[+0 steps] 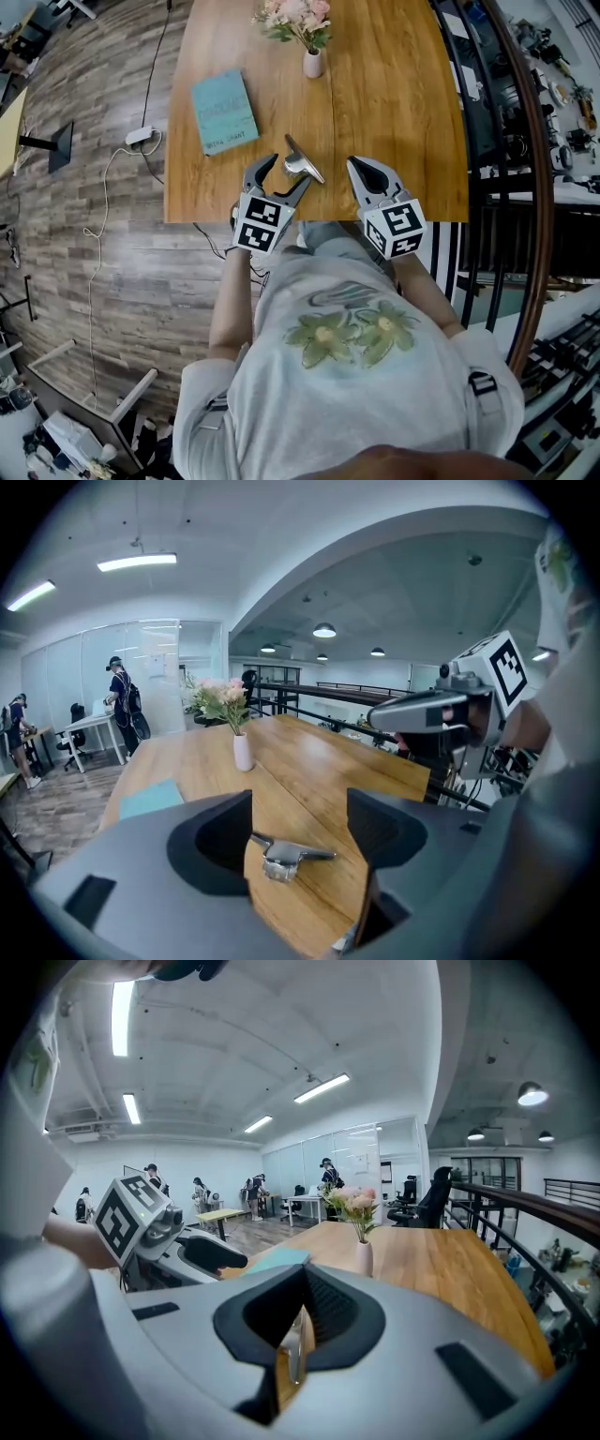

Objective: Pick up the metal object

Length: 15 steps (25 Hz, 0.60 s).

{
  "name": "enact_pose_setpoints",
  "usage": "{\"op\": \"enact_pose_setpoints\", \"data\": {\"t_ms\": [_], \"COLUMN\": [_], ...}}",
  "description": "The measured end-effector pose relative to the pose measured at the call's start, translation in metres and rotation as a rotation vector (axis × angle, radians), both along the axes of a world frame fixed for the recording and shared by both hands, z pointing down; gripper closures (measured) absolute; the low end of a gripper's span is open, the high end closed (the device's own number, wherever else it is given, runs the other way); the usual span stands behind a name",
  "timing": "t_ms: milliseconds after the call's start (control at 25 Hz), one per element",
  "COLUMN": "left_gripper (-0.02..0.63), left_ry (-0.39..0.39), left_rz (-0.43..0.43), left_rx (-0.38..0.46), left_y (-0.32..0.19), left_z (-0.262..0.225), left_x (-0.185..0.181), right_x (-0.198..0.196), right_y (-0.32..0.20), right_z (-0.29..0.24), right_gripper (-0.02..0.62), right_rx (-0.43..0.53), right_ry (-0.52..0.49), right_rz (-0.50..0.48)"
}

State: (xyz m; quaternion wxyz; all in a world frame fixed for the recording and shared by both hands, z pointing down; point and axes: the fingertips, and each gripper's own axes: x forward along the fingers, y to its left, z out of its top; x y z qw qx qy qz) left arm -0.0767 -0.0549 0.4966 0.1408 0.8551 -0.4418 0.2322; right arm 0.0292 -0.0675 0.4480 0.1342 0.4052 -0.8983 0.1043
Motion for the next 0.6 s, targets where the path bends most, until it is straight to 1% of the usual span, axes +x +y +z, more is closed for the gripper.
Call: {"op": "enact_pose_setpoints", "data": {"t_ms": [120,320,440,600], "left_gripper": [0.290,0.285,0.284,0.284], "left_ry": [-0.030,-0.051,-0.075,-0.085], "left_rz": [0.017,0.023,0.047,0.079], "left_rx": [-0.032,-0.059,-0.087,-0.108], "left_y": [-0.003,-0.008,-0.011,-0.015], "left_z": [0.014,0.028,0.039,0.049], "left_x": [0.002,0.003,0.002,0.001], "right_x": [-0.002,-0.001,-0.003,-0.004], "right_y": [-0.007,-0.015,-0.021,-0.027], "right_z": [0.002,0.003,0.008,0.011], "right_gripper": [0.588,0.588,0.588,0.588], "right_rx": [-0.003,-0.007,-0.014,-0.029], "right_ry": [0.003,-0.002,-0.003,-0.007], "right_rz": [-0.008,-0.006,0.000,0.014]}}
